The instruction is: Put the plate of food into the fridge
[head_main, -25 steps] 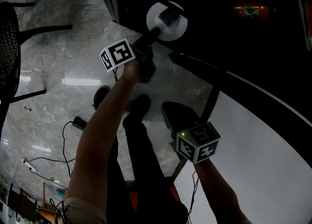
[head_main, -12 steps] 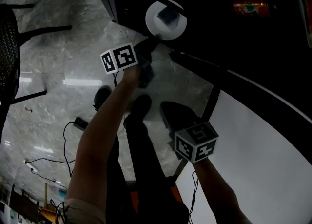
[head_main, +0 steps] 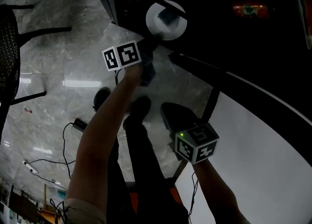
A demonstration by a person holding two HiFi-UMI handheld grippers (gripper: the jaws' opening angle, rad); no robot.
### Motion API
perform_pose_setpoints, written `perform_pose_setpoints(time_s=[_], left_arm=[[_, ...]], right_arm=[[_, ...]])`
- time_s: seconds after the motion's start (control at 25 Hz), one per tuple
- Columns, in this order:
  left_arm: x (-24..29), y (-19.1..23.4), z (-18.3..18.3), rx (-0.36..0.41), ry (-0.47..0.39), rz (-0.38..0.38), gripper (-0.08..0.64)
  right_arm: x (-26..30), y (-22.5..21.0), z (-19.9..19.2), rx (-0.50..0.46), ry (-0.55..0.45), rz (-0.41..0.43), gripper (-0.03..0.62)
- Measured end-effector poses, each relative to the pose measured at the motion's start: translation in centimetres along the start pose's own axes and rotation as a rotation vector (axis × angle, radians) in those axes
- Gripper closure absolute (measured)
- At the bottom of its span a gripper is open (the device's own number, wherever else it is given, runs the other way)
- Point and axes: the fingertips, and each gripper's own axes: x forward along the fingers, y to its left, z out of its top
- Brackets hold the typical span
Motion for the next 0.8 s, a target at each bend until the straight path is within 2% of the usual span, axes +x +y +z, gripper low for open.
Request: perform_pose_setpoints(time_s=[0.32,0.52,0.68,0.8], left_arm=[[1.1,-0.2,0.2,0.006,0.022,0.004,0.517],[2.1,-0.4,0.0,-0.034,0.049,-0.006,0.517],[2.5,-0.9,0.2,-0.034,0.052,-0.022,0.515],[2.1,-1.6,0.5,-0.064,0.032,-0.075,0.439]], right_arm=[[0.2,0.4,-0.4,0.003,0.005,0.004,0.565],[0.3,0.6,-0.6,0.008,0.004,0.008,0.565],[0.4,0.9,-0.8,0.005,0.011,0.01,0.565],[0.5,1.1,-0.9,0.0,0.015,0.016,0.565]])
